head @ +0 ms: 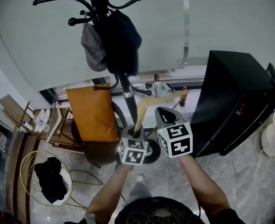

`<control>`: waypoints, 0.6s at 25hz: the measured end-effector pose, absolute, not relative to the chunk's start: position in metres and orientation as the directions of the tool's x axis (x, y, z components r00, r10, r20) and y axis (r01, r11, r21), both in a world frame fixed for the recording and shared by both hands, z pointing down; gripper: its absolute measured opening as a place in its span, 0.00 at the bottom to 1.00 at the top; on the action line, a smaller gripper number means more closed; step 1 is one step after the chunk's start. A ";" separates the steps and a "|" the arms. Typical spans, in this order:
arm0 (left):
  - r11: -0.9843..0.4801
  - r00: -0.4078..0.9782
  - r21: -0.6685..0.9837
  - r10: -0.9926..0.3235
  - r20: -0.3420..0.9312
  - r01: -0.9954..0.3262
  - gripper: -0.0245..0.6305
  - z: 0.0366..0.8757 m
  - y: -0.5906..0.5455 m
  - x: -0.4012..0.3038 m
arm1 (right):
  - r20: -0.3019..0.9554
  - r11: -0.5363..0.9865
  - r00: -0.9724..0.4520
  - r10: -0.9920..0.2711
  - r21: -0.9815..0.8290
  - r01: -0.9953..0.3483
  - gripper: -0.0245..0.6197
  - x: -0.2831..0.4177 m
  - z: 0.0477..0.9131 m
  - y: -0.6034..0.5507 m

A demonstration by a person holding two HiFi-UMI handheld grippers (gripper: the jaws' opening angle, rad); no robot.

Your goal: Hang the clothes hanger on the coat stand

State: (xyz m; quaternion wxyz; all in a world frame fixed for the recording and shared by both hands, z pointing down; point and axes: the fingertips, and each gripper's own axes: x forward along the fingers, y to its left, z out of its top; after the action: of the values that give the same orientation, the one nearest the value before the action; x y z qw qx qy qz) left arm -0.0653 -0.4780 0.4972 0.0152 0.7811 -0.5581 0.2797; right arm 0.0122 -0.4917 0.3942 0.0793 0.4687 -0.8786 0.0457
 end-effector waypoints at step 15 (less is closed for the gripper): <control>-0.414 0.208 -0.370 -0.850 0.483 -0.832 0.10 0.513 -0.492 -0.075 | 0.211 0.558 -0.553 -0.806 -0.037 -0.829 0.04 0.004 0.401 -0.500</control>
State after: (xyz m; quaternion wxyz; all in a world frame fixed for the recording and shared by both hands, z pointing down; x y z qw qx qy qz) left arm -0.0750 -0.4922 0.5134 -0.0143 0.7770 -0.5413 0.3210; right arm 0.0039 -0.4998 0.4013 0.0852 0.4652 -0.8786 0.0660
